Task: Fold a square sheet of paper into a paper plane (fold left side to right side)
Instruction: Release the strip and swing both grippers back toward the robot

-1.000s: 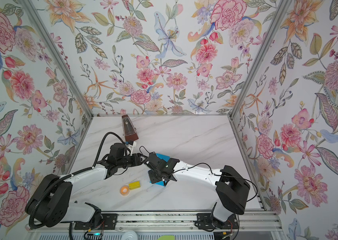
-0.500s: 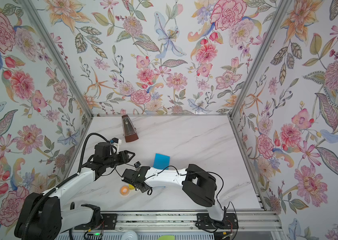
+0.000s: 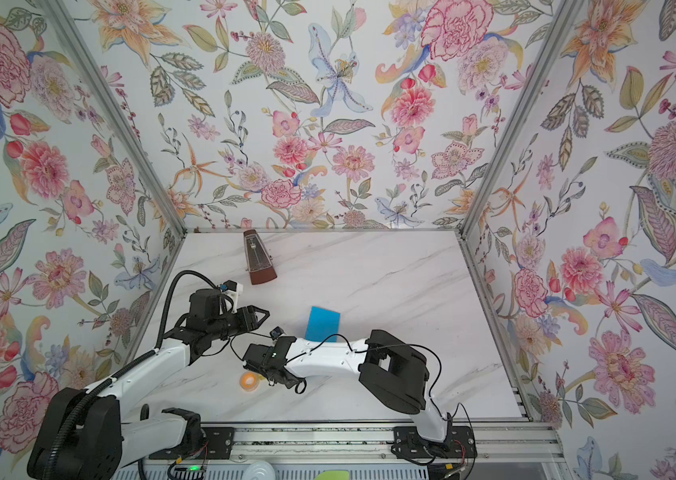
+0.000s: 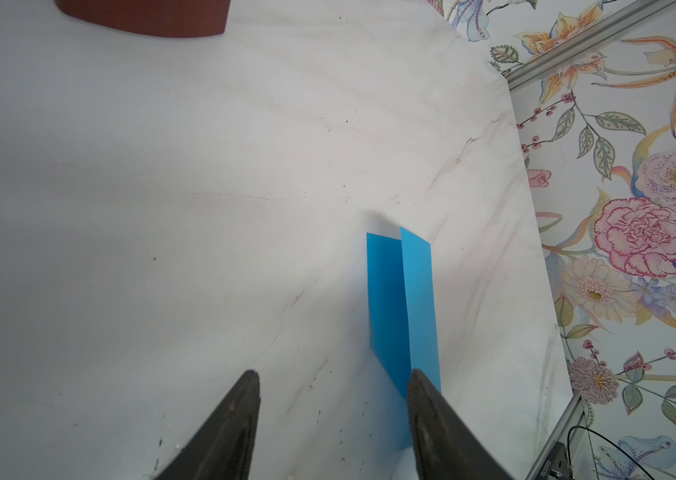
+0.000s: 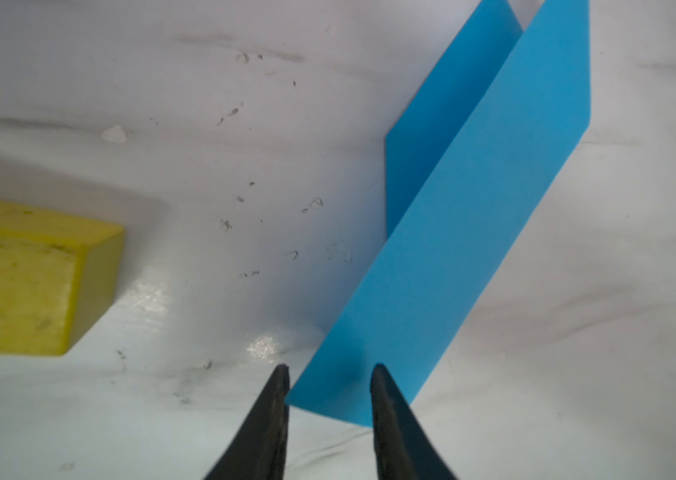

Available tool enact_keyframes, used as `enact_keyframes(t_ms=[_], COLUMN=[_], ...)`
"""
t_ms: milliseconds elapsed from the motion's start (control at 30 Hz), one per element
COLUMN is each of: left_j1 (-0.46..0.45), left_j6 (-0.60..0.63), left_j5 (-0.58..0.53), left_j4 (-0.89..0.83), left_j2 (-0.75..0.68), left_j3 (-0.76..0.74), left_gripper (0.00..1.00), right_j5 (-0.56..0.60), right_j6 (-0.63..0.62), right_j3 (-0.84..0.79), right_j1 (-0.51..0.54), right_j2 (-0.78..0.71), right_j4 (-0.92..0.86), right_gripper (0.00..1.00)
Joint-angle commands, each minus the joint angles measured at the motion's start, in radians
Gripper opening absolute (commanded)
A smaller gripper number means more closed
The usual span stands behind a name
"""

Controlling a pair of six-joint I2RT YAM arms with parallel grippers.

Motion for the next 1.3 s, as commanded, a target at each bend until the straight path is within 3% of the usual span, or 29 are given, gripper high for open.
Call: enact_keyframes(t_ms=[0,400,633,867,967,1267], left_j1=[0.007,0.009,0.008,-0.017,-0.061,-0.253], left_j6=[-0.002,-0.002,0.002,-0.013,-0.016,-0.102], left_j5=[0.014,0.02,0.071,0.117,0.118,0.081], left_j4=[0.003,0.01,0.035,0.079,0.092,0.211], left_j2=[-0.016,-0.011,0.012,0.057,0.082,0.198], left_j3=[-0.008,-0.008,-0.008,-0.009,0.006,0.041], left_gripper=[0.59,0.59,0.53,0.45,0.41,0.29], right_j5=[0.026,0.04,-0.057,-0.357,-0.458,-0.526], right_j6=[0.008,-0.006,-0.039,-0.103,-0.15,-0.281], right_j3=[0.024,0.012,-0.06,-0.303,-0.395,-0.539], right_j1=[0.008,0.007,0.008,0.007,0.007,0.007], right_j2=[0.004,-0.018,-0.092,-0.304,-0.375,-0.464], right_j4=[-0.029,-0.029,-0.006,0.251,0.346,0.483], right_gripper=[0.3,0.0,0.0,0.0,0.0,0.0])
